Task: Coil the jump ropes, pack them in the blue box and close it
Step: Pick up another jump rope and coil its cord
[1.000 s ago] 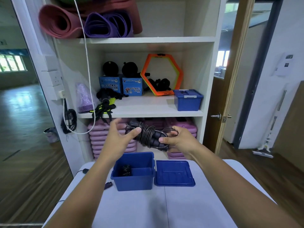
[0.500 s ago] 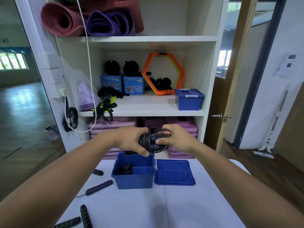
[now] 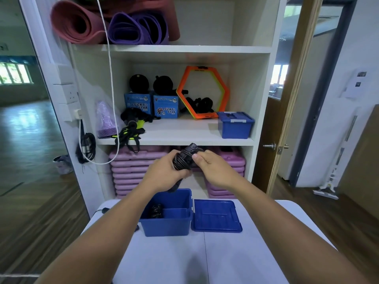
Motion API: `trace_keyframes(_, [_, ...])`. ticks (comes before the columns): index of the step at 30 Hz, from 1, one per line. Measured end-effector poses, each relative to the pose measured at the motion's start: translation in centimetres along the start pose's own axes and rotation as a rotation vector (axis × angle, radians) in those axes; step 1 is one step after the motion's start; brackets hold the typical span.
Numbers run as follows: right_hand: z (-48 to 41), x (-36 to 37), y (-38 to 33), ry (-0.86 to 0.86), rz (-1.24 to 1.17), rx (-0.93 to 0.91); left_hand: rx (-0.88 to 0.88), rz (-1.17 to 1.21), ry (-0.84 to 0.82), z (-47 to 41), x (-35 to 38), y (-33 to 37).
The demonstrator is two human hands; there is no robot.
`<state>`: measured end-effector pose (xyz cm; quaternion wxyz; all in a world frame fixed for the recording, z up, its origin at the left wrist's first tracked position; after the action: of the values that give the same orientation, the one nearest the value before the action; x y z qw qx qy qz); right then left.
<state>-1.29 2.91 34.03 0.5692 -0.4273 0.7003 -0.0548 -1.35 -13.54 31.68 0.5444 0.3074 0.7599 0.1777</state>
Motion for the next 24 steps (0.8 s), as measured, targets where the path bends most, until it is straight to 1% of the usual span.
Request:
trace_keyframes(2, [0.0,0.0,0.4,-0.007,-0.067,0.036,-0.037,0.249,-0.02,0.4,0.5,0.0])
trace_keyframes(4, [0.3,0.2,0.9,-0.055,-0.291,0.111,-0.054,0.424,-0.025,0.9,0.8,0.3])
trace_keyframes(6, [0.8,0.0,1.1,-0.101,-0.486,0.194,-0.067,0.525,-0.015,1.3,0.9,0.5])
trace_keyframes(9, [0.7,-0.5,1.5,-0.108,-0.585,0.261,-0.082,0.574,-0.02,1.6,1.2,0.6])
trace_keyframes(12, [0.6,-1.2,1.5,-0.116,-0.564,0.317,-0.102,0.583,-0.048,2.0,1.5,0.5])
trace_keyframes(15, [0.6,-2.0,1.1,-0.093,-0.473,0.331,-0.1,0.574,-0.056,2.1,1.8,0.5])
trace_keyframes(20, [0.2,-4.3,0.1,-0.015,-0.243,0.253,-0.07,0.439,-0.007,2.2,2.0,0.5])
trace_keyframes(22, [-0.2,-5.1,-0.2,-0.019,-0.216,0.22,-0.054,0.403,0.007,2.3,2.2,0.6])
trace_keyframes(24, [-0.5,-5.6,-0.5,-0.058,-0.184,0.178,-0.038,0.401,0.029,2.4,2.2,0.8])
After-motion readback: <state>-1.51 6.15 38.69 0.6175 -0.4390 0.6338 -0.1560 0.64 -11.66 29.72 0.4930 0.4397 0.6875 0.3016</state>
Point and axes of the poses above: each hand's wrist, its own z-axis away from the middle knuckle, its own x-axis out of the palm, y = z × x, the point moved 4 cm from there along -z, towards the middle knuckle, and after that the axes turned 1 degree about x, right-handed, at the moved point
